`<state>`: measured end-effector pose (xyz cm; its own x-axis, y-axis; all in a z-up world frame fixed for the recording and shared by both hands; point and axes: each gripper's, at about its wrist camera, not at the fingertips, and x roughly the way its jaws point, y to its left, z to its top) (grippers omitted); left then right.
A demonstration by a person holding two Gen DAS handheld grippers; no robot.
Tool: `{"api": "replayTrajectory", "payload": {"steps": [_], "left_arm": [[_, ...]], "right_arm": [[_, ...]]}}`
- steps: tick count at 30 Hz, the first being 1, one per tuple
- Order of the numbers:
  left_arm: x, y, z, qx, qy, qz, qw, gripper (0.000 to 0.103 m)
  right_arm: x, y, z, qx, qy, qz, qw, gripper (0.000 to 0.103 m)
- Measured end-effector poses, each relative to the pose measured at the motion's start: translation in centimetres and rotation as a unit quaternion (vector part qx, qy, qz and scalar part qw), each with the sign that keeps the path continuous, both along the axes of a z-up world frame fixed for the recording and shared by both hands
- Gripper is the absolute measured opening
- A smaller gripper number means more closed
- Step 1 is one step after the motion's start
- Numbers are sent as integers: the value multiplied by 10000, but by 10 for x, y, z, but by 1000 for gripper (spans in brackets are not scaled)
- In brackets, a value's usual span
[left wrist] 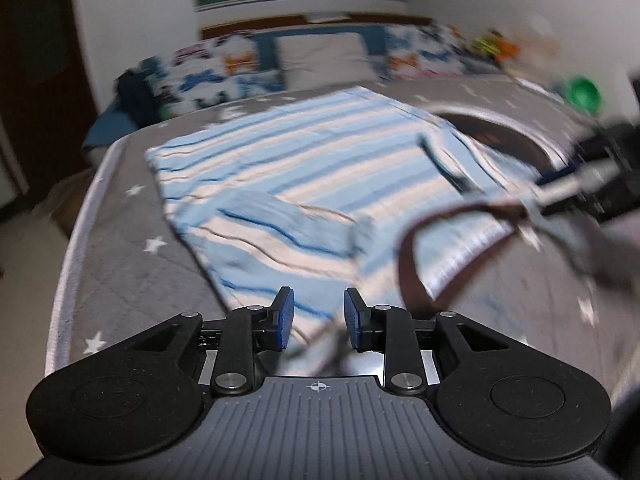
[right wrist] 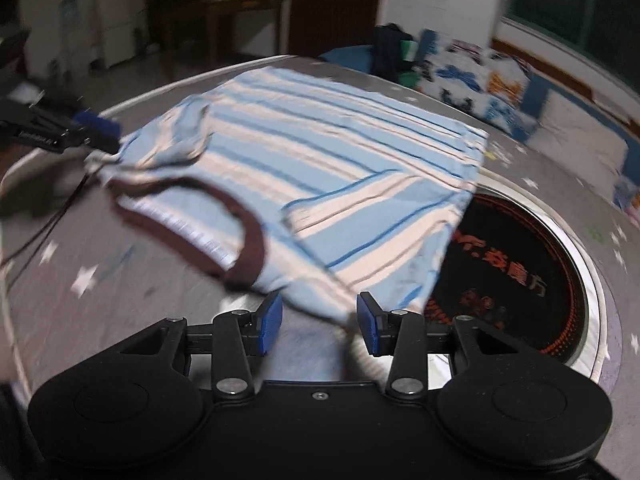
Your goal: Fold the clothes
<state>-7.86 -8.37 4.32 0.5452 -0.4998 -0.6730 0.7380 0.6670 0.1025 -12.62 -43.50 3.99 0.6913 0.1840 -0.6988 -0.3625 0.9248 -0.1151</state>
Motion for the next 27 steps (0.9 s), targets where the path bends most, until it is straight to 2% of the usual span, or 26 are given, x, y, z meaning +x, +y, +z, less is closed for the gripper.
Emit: {"api": "replayTrajectory", "payload": {"steps": [4, 10, 13, 14, 17, 18, 20, 27], "left_arm": [[-13, -9, -11, 366, -331, -378, 9981, 34], [-23, -21, -19, 632, -674, -840, 9922, 38], [-23, -30, -25, 762, -800, -978, 9890, 38], [-23, -33, -26, 774, -844, -1001, 9884, 38], [-19, -37, -26, 702, -894, -1047, 9880, 14], [-18, -38, -25, 669, -898, -1038, 9883, 11], [-15, -37, -22, 576, -931, -985, 9891, 10], [29, -35, 10, -202, -752, -450, 9959, 9]], "right_arm": [[6, 12, -4, -256, -89, 191, 9995, 44], [19, 23, -6, -454, -73, 456, 9979, 43], [19, 20, -5, -413, -35, 474, 9980, 32], [20, 20, -5, -385, -29, 479, 9981, 26], [24, 20, -3, -330, -15, 460, 9984, 12], [26, 18, 0, -291, -31, 435, 9986, 10], [30, 15, 5, -212, -63, 385, 9990, 7], [52, 1, 18, 30, -174, 209, 9996, 6]]}}
